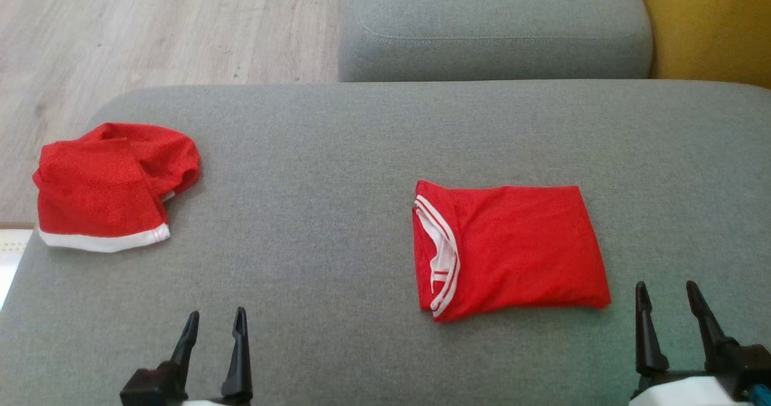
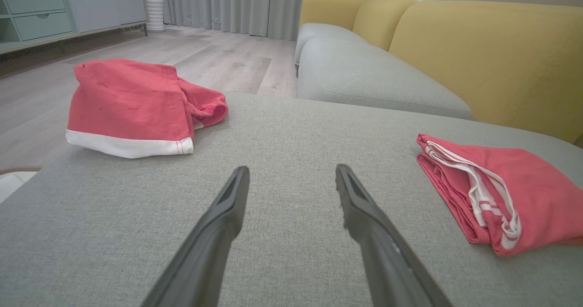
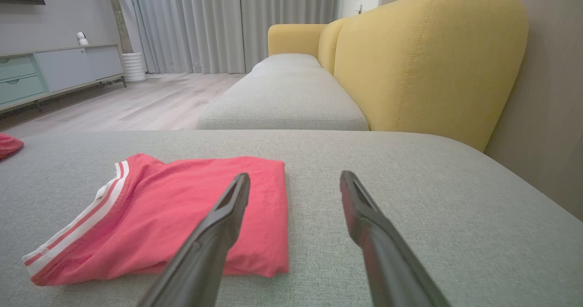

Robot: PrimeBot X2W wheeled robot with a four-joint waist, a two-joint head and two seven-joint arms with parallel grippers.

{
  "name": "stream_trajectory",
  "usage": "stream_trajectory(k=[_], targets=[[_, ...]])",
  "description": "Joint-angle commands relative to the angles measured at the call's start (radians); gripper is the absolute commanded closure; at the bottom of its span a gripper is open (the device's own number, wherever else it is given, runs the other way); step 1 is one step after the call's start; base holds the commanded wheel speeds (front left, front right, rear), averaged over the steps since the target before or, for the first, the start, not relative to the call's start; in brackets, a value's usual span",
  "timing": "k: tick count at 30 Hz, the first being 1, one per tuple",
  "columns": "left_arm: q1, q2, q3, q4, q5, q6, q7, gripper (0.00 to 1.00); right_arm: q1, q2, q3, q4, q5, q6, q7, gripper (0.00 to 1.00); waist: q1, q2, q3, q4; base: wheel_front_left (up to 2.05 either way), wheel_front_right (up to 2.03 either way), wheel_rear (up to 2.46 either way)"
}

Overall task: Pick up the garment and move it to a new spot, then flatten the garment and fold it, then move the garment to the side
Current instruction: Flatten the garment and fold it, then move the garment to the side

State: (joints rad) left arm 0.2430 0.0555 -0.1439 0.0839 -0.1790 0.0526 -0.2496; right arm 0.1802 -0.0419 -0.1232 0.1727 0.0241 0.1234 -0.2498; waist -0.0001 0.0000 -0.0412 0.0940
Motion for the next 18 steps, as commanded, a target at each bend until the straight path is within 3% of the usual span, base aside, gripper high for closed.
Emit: stream_trajectory(k=[1,14,18], targets=[[-0.036,-0.005,0.038,-0.031,-0.003,0.0,-0.012,0.0,-0.015,-0.009,0.025,-0.032,0.007,0.007,-0.012,0.0,0.0001,0.0,-0.001,-0.001,0.0,0.0,0.0],[-0.041,-0.005,0.026,-0.034,-0.013,0.008,-0.012,0.0,-0.075,-0.009,0.045,-0.015,0.021,0.007,-0.012,0.0,0.0001,0.0,0.018,-0.003,0.0,0.0,0.0],[-0.052,-0.005,0.019,-0.034,-0.015,0.008,-0.012,0.0,-0.174,-0.059,0.067,0.032,0.081,0.007,0.055,0.0,0.0001,0.0,0.05,-0.002,0.0,0.0,0.0]])
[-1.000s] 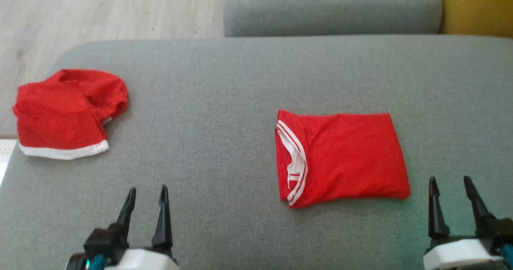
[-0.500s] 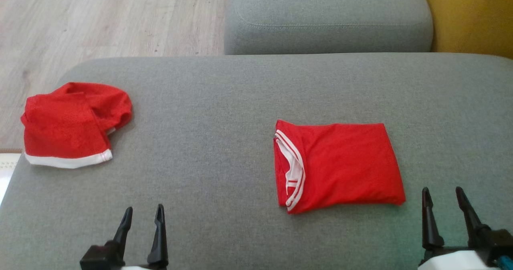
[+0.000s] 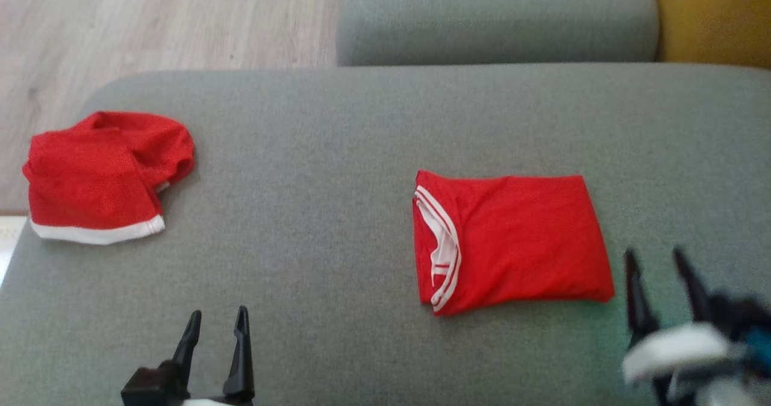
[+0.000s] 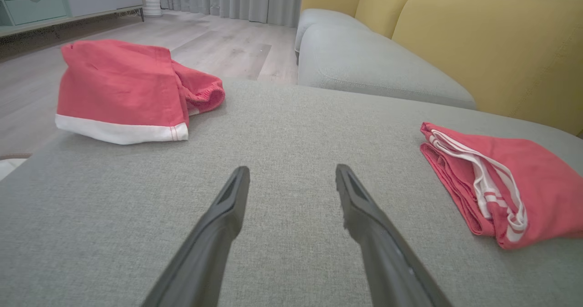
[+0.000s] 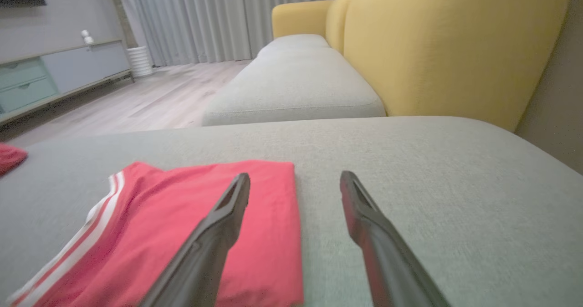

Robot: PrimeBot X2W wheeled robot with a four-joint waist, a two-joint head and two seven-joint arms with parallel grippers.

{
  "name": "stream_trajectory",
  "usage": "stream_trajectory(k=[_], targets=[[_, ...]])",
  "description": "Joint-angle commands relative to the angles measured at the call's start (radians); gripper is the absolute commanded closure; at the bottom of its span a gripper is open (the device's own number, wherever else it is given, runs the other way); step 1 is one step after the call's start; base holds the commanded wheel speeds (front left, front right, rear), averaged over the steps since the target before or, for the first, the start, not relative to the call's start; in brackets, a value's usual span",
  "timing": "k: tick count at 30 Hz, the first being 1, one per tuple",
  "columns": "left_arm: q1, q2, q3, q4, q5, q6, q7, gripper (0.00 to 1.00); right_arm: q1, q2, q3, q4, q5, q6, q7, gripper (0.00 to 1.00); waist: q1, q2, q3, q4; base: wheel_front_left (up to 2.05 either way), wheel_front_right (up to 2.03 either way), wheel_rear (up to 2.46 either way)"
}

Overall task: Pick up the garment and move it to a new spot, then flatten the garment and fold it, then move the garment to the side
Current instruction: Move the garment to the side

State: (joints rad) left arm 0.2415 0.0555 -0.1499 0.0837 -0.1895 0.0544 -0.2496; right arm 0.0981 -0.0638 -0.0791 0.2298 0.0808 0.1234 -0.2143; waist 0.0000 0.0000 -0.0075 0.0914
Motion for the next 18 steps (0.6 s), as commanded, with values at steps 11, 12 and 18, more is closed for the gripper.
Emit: stream_trajectory(k=[11,12,18], targets=[[-0.141,-0.005,-0.023,-0.027,-0.018,0.003,-0.012,0.0,-0.39,-0.193,0.134,0.189,0.29,0.007,0.485,0.0,0.0,0.0,0.158,0.044,0.0,0.0,0.0],[-0.147,-0.005,-0.026,-0.026,-0.018,0.004,-0.012,0.0,-0.406,-0.206,0.14,0.209,0.296,0.007,0.503,0.0,0.0,0.0,0.163,0.049,0.0,0.0,0.0],[-0.163,-0.005,-0.026,-0.025,-0.02,0.011,-0.012,0.0,-0.459,-0.212,0.164,0.303,0.374,0.007,0.599,0.3,0.0,0.0,0.183,0.059,0.0,0.0,0.0]])
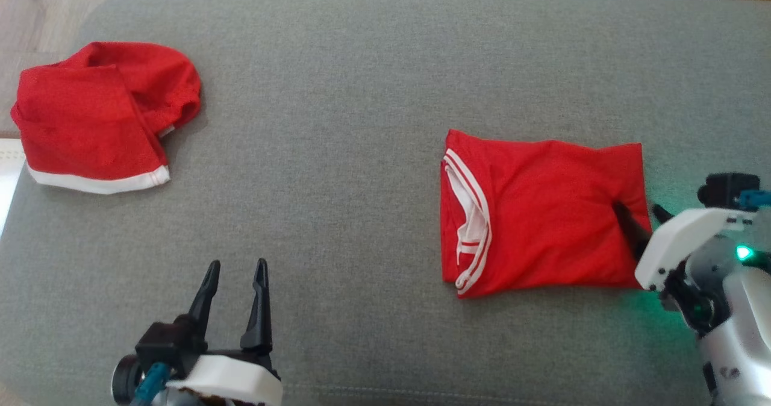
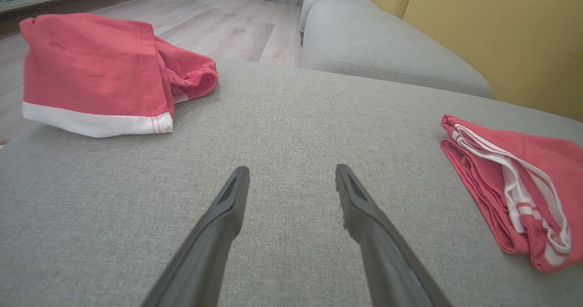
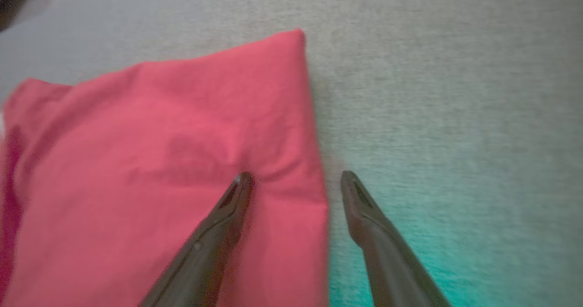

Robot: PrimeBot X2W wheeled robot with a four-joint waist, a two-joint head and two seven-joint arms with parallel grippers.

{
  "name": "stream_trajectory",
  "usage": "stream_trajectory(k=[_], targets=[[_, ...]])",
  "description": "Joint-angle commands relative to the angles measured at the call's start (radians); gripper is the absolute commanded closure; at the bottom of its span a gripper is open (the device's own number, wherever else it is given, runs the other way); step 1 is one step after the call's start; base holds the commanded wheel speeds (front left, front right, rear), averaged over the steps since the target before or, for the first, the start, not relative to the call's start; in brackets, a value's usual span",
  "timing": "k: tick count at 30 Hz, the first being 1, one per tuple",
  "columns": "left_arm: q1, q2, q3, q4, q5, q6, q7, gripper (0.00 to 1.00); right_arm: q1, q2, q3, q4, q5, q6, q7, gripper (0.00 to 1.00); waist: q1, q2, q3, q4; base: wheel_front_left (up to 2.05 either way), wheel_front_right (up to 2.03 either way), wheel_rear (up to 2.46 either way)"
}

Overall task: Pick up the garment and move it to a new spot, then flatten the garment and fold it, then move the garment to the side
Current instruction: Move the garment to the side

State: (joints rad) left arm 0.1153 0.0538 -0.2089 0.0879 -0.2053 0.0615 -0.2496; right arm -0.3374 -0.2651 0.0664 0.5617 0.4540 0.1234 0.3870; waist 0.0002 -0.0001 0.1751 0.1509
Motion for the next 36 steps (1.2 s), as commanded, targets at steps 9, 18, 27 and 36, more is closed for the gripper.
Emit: stream_trajectory(k=[9,18,27,36], targets=[[-0.05,-0.004,0.047,-0.062,0.008,0.003,-0.012,0.0,-0.123,-0.046,0.048,-0.068,0.115,0.007,-0.053,1.0,-0.0002,0.0001,0.061,-0.115,0.0,0.0,0.0],[-0.13,0.001,0.056,-0.131,0.094,-0.057,-0.012,0.0,-0.387,-0.124,-0.097,0.09,-0.091,0.007,-0.197,1.0,-0.0002,0.0001,0.255,-0.276,0.0,0.0,0.0],[-0.133,0.011,0.079,-0.169,0.133,-0.073,-0.012,0.0,-0.574,-0.241,-0.347,0.287,-0.374,0.007,-0.287,1.0,-0.0002,0.0001,0.335,-0.254,0.0,0.0,0.0],[-0.118,0.009,0.104,-0.191,0.131,-0.071,-0.012,0.0,-0.636,-0.26,-0.565,0.308,-0.685,0.007,-0.408,0.0,-0.0002,0.0001,0.348,-0.217,0.0,0.0,0.0]])
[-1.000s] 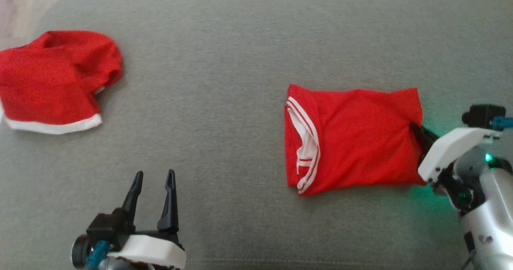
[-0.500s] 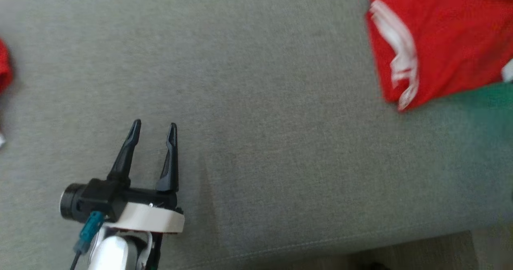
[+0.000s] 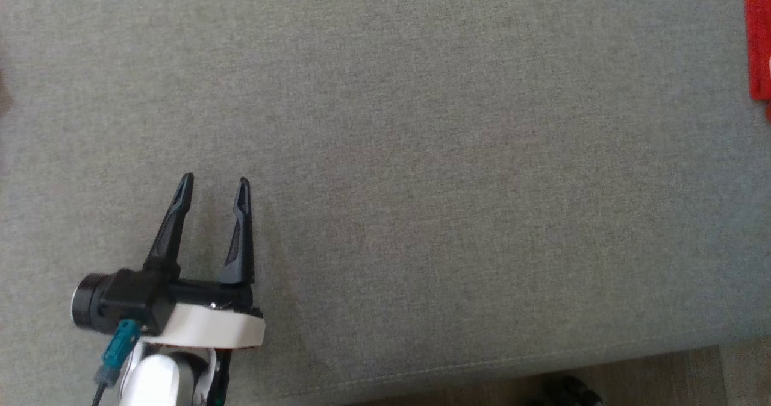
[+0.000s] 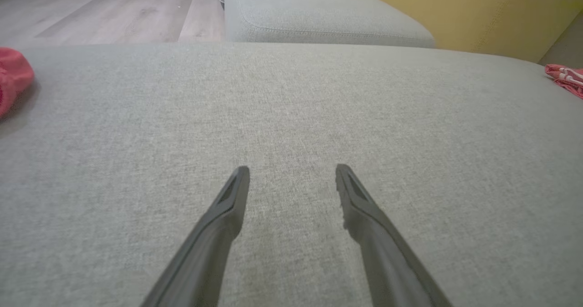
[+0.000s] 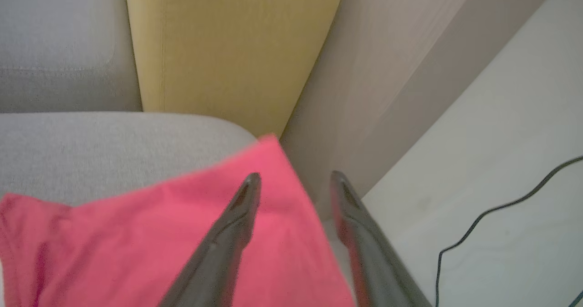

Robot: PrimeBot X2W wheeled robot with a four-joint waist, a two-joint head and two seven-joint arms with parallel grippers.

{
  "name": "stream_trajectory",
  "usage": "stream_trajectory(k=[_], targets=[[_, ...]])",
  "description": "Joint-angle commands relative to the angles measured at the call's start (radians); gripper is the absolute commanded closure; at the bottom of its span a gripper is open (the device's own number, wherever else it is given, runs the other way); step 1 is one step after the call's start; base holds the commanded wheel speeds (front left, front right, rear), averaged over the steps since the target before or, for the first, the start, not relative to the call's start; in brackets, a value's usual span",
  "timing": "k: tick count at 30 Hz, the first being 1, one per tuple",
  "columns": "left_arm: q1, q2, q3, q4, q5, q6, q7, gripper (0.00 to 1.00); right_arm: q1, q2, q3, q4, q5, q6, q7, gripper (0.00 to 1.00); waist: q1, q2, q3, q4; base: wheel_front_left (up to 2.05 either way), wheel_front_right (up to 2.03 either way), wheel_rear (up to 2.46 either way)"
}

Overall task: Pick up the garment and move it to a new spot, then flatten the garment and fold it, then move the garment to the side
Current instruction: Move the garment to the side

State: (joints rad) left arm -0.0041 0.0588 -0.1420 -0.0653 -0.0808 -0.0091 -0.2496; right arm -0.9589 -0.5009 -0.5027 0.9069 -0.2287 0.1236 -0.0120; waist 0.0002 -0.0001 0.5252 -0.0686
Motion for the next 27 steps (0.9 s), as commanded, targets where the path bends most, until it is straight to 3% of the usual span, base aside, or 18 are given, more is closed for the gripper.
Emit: stream_trajectory(k=[1,4,9,21,27], targets=[[-0.001,0.003,0.035,-0.038,0.004,0.0,-0.012,0.0,-0.012,-0.017,-0.015,-0.051,-0.047,0.007,-0.041,0.0,-0.0002,0.0001,-0.008,0.006,0.0,0.0,0.0],[-0.006,-0.001,0.03,-0.032,-0.006,0.004,-0.012,0.0,-0.006,0.026,-0.063,-0.09,-0.135,0.007,-0.138,0.0,-0.0002,0.0001,-0.037,0.012,0.0,0.0,0.0],[-0.01,-0.006,0.024,-0.004,-0.038,0.017,-0.012,0.0,0.059,0.122,-0.052,-0.165,-0.157,0.007,-0.237,0.0,-0.0002,0.0001,-0.129,0.028,0.0,0.0,0.0],[0.06,-0.008,0.007,0.101,-0.108,0.062,-0.012,0.0,0.636,0.378,0.172,-0.644,0.086,0.007,-0.25,0.0,-0.0002,0.0001,-0.399,0.108,0.0,0.0,0.0],[0.084,-0.008,0.02,0.148,-0.106,0.051,-0.012,0.0,0.869,0.442,0.269,-0.754,0.15,0.007,-0.25,0.0,-0.0002,0.0001,-0.457,0.132,0.0,0.0,0.0]])
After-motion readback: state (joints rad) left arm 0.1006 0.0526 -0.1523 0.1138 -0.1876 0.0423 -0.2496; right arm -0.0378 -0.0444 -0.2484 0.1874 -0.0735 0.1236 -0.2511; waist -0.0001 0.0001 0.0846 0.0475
